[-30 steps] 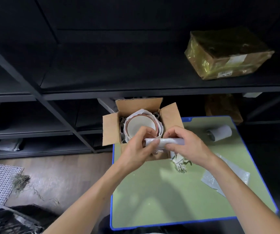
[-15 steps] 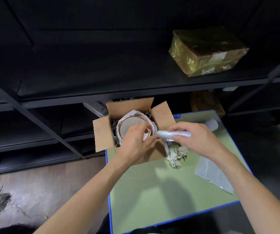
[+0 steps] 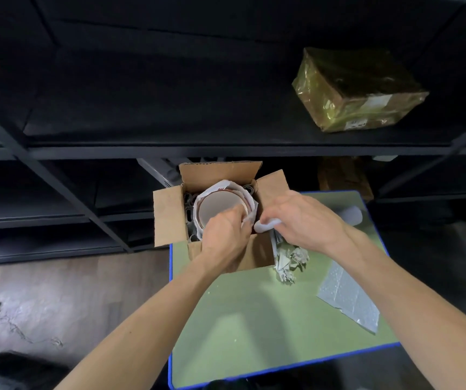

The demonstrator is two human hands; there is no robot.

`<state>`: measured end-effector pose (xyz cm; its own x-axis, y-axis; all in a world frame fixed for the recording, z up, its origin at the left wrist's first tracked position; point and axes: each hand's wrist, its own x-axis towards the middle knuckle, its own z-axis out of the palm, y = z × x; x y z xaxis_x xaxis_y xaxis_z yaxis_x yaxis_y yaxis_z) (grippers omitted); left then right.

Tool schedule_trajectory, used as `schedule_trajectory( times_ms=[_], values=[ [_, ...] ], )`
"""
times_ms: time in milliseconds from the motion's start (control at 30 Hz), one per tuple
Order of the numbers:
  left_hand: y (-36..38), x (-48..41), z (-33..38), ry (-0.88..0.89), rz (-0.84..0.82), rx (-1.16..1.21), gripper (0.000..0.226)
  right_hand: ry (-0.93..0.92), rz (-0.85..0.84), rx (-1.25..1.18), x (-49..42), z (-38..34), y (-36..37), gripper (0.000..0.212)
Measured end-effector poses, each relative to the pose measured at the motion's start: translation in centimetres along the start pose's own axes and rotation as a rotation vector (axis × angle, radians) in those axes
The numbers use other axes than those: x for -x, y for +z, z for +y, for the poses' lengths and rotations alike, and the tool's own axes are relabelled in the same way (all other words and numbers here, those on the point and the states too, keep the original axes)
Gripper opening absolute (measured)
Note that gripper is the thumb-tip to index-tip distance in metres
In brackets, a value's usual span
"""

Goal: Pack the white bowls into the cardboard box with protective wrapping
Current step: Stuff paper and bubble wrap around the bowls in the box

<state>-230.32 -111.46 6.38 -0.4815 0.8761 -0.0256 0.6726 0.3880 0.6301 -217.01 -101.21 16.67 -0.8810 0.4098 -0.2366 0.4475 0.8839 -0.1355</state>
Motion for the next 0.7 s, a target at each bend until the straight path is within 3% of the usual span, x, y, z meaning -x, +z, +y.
schedule_trajectory(
  times_ms=[100,233,333,567,700],
  values=[
    [-0.1,0.4,0.2,0.027,0.022,-0.003,0.025,-0.017,-0.089,0.044,-1.1,-0.7,1.0,0.038],
    [0.1,0.5,0.1,0.022,0.013,-0.025,0.006,0.027,-0.195,0.119,-2.7,-1.9,1.9,0.02],
    [0.1,0.6,-0.1,0.03,0.001,-0.009,0.003,0.083,-0.23,0.047,-2.9,-2.0,2.2,0.025],
    [0.2,0.6,-0.4,0.059,0.028,0.017,0.02,0.072,0.143,-0.099,-0.2,-0.8,1.5,0.014],
    [0.5,0.5,-0.6,0.058,0.03,0.042,0.017,0.076,0.182,-0.05,-0.6,-1.7,3.9,0.005]
  ],
)
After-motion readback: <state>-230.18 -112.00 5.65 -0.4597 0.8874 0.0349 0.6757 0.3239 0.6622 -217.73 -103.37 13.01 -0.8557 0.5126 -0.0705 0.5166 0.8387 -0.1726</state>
